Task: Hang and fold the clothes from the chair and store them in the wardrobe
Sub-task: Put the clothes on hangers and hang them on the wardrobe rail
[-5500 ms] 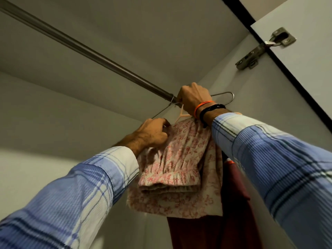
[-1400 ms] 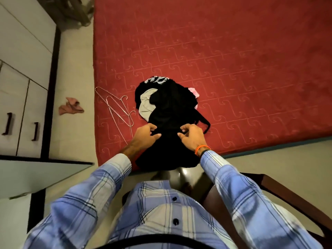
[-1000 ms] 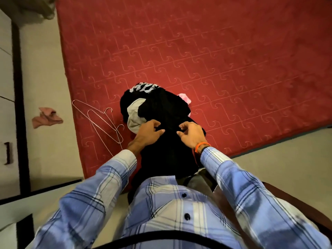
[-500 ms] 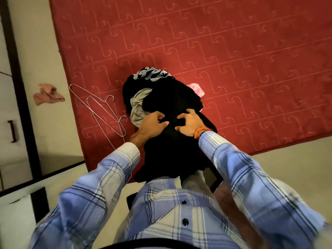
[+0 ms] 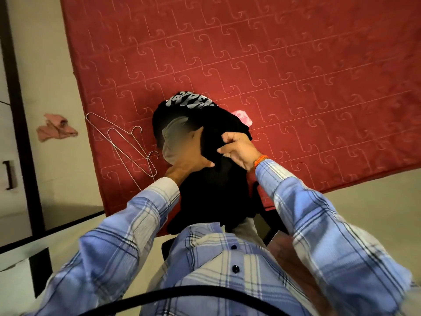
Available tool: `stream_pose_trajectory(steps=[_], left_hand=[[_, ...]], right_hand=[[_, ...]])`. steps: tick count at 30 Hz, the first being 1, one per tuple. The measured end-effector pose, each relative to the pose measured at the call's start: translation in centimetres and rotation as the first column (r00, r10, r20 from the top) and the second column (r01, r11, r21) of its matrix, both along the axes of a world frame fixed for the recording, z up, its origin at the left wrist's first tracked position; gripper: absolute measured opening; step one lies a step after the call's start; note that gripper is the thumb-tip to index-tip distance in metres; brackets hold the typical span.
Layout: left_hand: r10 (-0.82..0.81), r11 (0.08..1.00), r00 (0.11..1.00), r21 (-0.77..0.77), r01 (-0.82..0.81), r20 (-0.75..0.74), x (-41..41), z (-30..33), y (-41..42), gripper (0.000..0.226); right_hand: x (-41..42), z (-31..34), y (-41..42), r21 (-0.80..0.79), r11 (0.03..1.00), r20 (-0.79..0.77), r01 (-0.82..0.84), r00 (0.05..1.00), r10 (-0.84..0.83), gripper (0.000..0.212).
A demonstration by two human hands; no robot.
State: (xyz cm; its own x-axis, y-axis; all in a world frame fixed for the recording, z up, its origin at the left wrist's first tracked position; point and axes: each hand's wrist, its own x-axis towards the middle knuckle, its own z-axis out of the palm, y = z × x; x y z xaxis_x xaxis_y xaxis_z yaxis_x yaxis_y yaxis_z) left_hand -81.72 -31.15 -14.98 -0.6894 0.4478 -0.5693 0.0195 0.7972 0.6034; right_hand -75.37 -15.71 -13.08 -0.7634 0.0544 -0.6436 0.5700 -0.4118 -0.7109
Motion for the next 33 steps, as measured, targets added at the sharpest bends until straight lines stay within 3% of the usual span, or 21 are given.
stream_pose_trajectory(steps=[2,4,6,7,9,10,12,14,16,18,21,24,26,28,32,33], left_hand=[[-0.041,0.998,0.997,0.047,0.045,-0.071,0.6,1.0,0.0,0.095],[-0.018,0.995,0.986,0.098,0.034,-0.167,1.3,2.2,-0.1,0.054],[0.059,0.992,0.978,0.125,-0.034,-0.200,2.0,3.3,-0.2,0.036],[0.103,0.988,0.975,0.137,-0.077,-0.198,2.3,3.6,-0.3,0.034],[0.212,0.971,0.963,0.144,-0.190,-0.164,3.0,4.6,-0.5,0.043],[0.259,0.960,0.955,0.150,-0.237,-0.145,3.4,5.1,-0.7,0.048],[0.329,0.927,0.939,0.224,-0.301,-0.100,4.5,6.7,-1.1,0.049],[0.407,0.871,0.912,0.320,-0.372,-0.049,5.6,7.7,-1.8,0.051],[0.470,0.814,0.882,0.397,-0.424,-0.021,7.2,8.6,-2.8,0.060],[0.501,0.776,0.865,0.454,-0.438,-0.021,9.1,9.8,-3.7,0.065],[0.587,0.724,0.808,0.474,-0.501,-0.043,12.3,10.6,-6.2,0.038],[0.701,0.658,0.709,0.460,-0.596,-0.084,15.2,11.1,-10.1,0.017],[0.773,0.586,0.629,0.481,-0.652,-0.088,17.5,11.9,-12.9,0.019],[0.830,0.518,0.551,0.478,-0.710,-0.082,19.5,12.8,-15.4,0.032],[0.897,0.402,0.441,0.482,-0.779,-0.034,23.9,14.7,-20.8,0.026],[0.905,0.388,0.424,0.484,-0.784,-0.039,24.8,15.3,-22.0,0.035]], right_hand=[[0.4,1.7,-0.6,-0.190,0.982,-0.111,0.006,0.993,-0.028,0.048],[0.8,3.1,-1.1,-0.229,0.973,-0.170,-0.019,0.985,-0.020,0.051],[1.3,3.9,-1.4,-0.067,0.995,-0.133,-0.070,0.989,0.061,0.043],[1.6,4.1,-1.4,0.096,0.989,-0.088,-0.115,0.988,0.124,0.038],[2.3,4.1,-1.4,0.473,0.842,0.026,-0.260,0.959,0.281,0.031],[2.8,4.1,-1.5,0.614,0.718,0.079,-0.328,0.931,0.357,0.038],[3.9,3.7,-1.9,0.787,0.487,0.130,-0.377,0.874,0.468,0.075],[4.7,3.8,-3.0,0.815,0.459,0.112,-0.355,0.873,0.475,0.104],[5.2,4.0,-4.0,0.811,0.492,0.071,-0.316,0.889,0.452,0.116],[5.3,4.1,-4.8,0.812,0.495,0.041,-0.309,0.876,0.481,0.097],[6.5,4.4,-6.3,0.795,0.454,0.049,-0.402,0.789,0.613,0.047],[7.7,5.1,-8.8,0.718,0.575,-0.095,-0.391,0.764,0.638,0.039],[8.6,6.1,-11.4,0.675,0.613,-0.175,-0.411,0.718,0.674,0.029],[9.2,7.3,-14.2,0.654,0.614,-0.227,-0.442,0.659,0.717,0.024],[10.3,9.3,-20.8,0.653,0.540,-0.245,-0.530,0.527,0.814,0.019],[10.6,9.8,-22.4,0.644,0.536,-0.264,-0.546,0.498,0.826,0.018]])
